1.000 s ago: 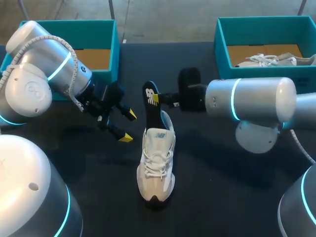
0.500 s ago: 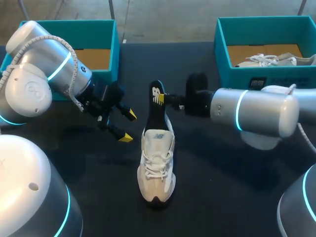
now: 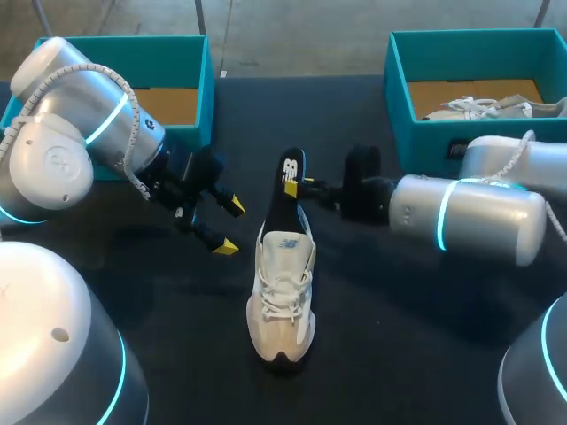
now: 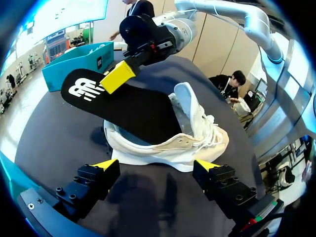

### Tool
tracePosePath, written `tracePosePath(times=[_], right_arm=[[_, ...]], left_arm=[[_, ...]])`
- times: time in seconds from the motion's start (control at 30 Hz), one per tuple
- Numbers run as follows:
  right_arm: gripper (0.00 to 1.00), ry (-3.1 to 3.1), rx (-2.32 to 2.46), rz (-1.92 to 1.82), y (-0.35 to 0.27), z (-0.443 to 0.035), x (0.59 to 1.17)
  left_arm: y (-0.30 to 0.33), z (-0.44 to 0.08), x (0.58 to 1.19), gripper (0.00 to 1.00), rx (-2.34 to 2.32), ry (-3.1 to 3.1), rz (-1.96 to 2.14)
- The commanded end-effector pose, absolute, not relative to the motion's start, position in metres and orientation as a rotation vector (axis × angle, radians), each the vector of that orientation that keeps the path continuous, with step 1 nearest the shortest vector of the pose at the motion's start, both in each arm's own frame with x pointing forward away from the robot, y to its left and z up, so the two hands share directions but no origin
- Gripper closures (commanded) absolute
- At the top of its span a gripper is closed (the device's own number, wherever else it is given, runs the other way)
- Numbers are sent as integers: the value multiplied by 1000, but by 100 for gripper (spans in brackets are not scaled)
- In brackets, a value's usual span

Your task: Take the shoe out of the shoebox, open the shoe tongue, remove and reinsert the insole, then place the shoe into the shoebox

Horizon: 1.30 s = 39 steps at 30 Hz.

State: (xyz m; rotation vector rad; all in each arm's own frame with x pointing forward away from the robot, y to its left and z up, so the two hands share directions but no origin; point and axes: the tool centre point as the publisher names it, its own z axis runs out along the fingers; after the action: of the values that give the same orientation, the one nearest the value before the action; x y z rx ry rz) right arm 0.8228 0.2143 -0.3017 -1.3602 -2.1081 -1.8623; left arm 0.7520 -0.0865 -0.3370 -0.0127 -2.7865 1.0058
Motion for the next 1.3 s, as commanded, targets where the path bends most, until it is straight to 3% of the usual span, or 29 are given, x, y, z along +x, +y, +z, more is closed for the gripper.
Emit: tracePosePath(times=[0.03,1.3], right_arm=[[63,-2022,-1085,-1850,203,-298,819],[60,-2091,-1015,-1477,233,-313,771]], left_arm=[[-87,-337,752,0,-13,-2788,1003],[-87,-337,752,0,-13,-2788,1003]])
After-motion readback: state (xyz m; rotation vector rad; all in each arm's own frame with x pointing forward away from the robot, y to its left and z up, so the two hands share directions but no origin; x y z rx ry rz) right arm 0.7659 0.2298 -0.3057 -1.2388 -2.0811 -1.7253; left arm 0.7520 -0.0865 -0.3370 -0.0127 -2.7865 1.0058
